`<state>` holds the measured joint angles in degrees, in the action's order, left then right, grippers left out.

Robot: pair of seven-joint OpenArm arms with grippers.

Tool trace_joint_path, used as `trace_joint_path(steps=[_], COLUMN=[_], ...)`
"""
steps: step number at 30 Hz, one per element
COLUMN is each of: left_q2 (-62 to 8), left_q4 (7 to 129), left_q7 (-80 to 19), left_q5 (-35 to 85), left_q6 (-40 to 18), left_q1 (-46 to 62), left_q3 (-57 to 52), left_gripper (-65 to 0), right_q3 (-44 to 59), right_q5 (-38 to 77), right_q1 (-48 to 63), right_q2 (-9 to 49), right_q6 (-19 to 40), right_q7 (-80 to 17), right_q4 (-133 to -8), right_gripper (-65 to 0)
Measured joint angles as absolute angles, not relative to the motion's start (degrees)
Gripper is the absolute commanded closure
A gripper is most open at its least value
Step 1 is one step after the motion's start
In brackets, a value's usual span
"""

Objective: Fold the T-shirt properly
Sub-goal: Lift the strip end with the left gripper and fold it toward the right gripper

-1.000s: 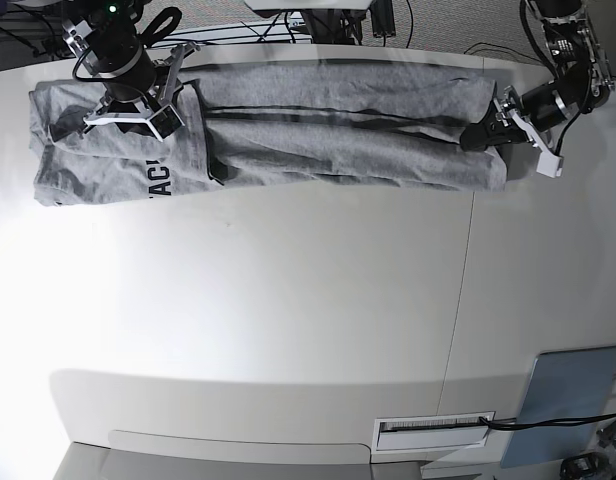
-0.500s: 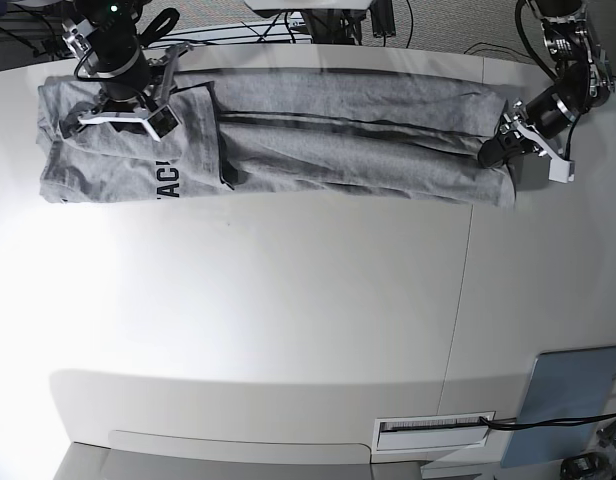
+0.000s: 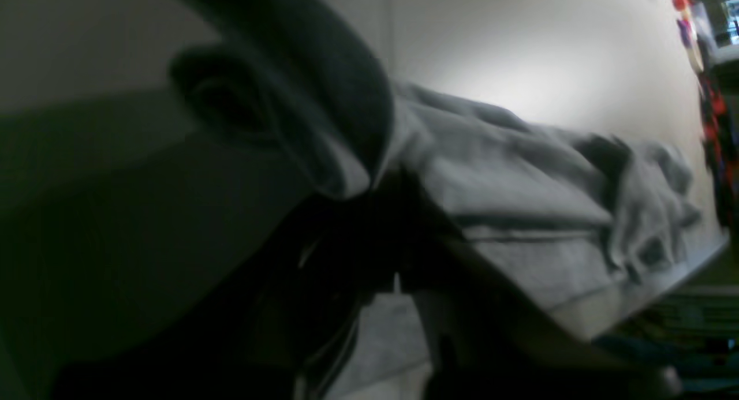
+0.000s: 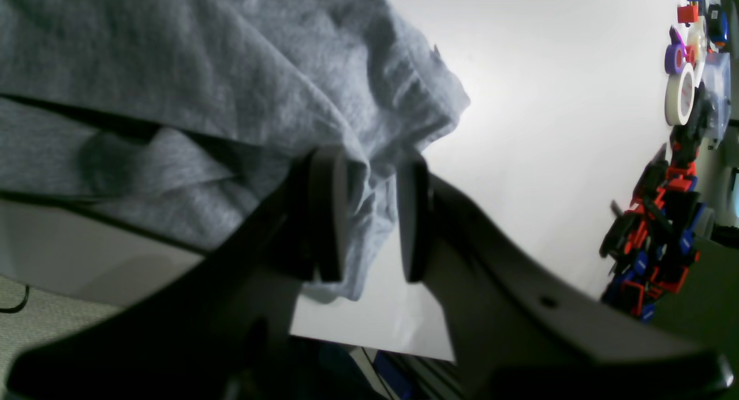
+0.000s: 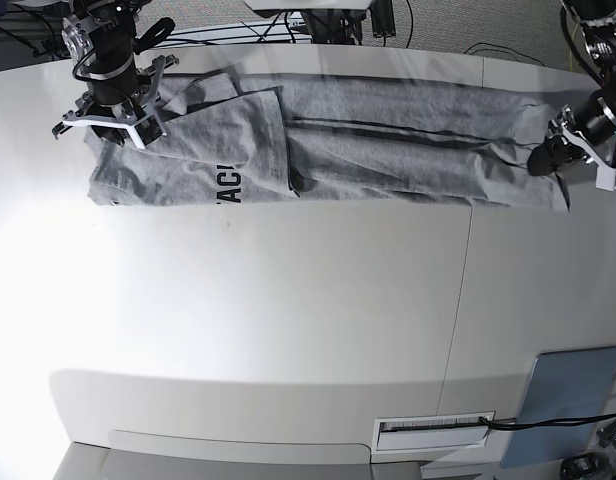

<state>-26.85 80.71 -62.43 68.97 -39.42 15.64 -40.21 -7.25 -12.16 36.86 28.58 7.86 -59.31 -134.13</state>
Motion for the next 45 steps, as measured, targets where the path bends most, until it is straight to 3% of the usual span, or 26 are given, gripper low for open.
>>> trace_joint_path(steps=[9,13,21,30,45], left_q2=[-13.65,-10.57,-9.87,-7.90,-4.47], left_q4=[104.01,107.42,107.37,107.35,107.35], left_q7=[-63.37,-62.63,-53.93,-50.87,-51.75], left_q5=[70.98,69.80,51.46,38.74,37.10], left_q6=[-39.03,-34.92,-23.79,-12.36,-12.78], left_q1=[23.55,24.12,23.59,17.85,16.58], left_q3=[-39.13,-32.10,-12.05,0.91,3.64], left_gripper=[0.0,0.0,0.0,0.0,0.0], right_q3=[-7.25,-7.25,-7.25,-7.25,-7.25], right_q5=[-12.12,-12.16,-12.16,-12.16,-13.47], right_q1=[36.84,36.84,36.86,36.84,36.84], right_q2=[28.58,28.60,28.58,28.60,28.58], right_q6=[5.76,5.54,5.56,5.52,4.43], right_q7=[-59.31,-59.31,-59.33,-59.33,-59.48], right_q4=[-134.13,-134.10,-134.10,-134.10,-134.10], right_gripper=[-15.7,-15.7,-15.7,-15.7,-15.7])
